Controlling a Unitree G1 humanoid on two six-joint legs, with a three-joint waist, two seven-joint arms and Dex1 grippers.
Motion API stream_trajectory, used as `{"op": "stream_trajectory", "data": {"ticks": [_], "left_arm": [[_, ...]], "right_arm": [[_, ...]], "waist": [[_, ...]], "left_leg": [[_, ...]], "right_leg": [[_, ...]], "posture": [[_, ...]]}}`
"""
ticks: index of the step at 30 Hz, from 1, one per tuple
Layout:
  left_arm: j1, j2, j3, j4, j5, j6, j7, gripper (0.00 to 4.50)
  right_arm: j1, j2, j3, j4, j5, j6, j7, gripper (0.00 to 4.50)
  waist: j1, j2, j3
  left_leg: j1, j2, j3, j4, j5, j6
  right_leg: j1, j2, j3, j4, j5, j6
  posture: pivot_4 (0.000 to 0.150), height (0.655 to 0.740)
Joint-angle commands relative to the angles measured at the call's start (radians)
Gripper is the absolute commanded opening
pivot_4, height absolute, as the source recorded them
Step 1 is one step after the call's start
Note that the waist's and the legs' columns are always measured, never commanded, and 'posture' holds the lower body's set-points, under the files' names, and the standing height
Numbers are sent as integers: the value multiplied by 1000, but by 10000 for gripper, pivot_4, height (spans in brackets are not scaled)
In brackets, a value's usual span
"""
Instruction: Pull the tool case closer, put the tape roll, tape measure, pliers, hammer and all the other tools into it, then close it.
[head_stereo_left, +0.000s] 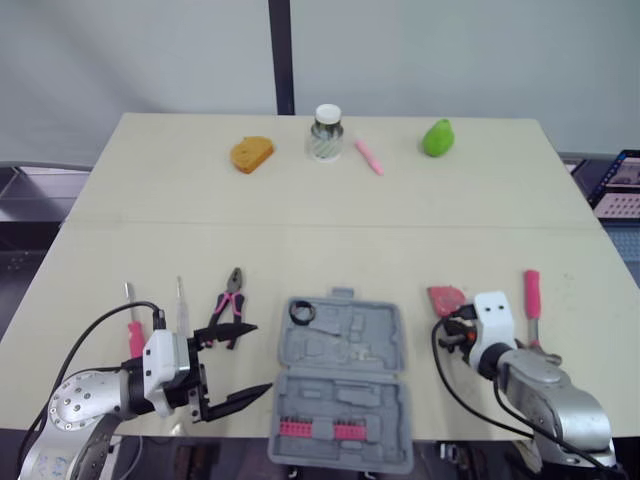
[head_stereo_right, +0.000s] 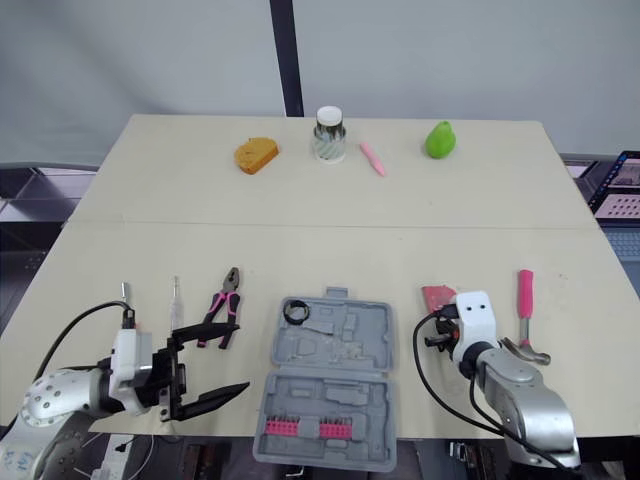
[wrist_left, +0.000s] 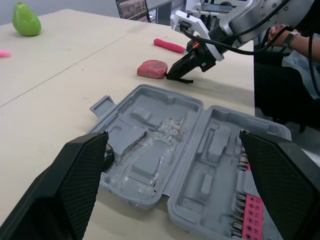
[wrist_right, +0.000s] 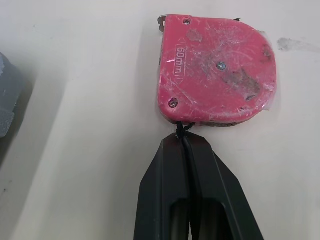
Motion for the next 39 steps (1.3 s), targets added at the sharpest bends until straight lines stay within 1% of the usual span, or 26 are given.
{"op": "stream_trajectory", "data": {"ticks": [1, 11, 20, 30, 39], "left_arm": [[7, -7, -4, -28, 2, -17, 3, 45000], [8, -17, -26, -11, 7, -25, -15, 45000], [5, -8, -26, 32, 5, -44, -58, 45000], [16, 4, -20, 76, -2, -75, -124, 45000], [32, -2, -24, 89, 2, -97, -148, 45000]], "right_arm": [[17, 6, 10, -32, 13, 35, 2, 394], [106, 11, -3, -162, 33, 108, -2, 394], [246, 13, 5, -326, 75, 181, 9, 394], [392, -5, -10, -447, 141, 233, 38, 394], [446, -24, -18, -503, 194, 277, 52, 394]], "waist": [[0, 0, 0], [1, 0, 0], [1, 0, 0], [2, 0, 0], [2, 0, 0]], "left_leg": [[0, 0, 0, 0, 0, 0], [0, 0, 0, 0, 0, 0], [0, 0, 0, 0, 0, 0], [0, 0, 0, 0, -1, 0], [0, 1, 0, 0, -1, 0]], "right_leg": [[0, 0, 0, 0, 0, 0], [0, 0, 1, 0, 0, 0], [0, 0, 1, 0, 0, 0], [0, 0, 1, -1, 0, 0], [0, 0, 2, -1, 0, 0]], "posture": [[1500, 6950], [1500, 6950], [1500, 6950], [1500, 6950], [1500, 6950]]}}
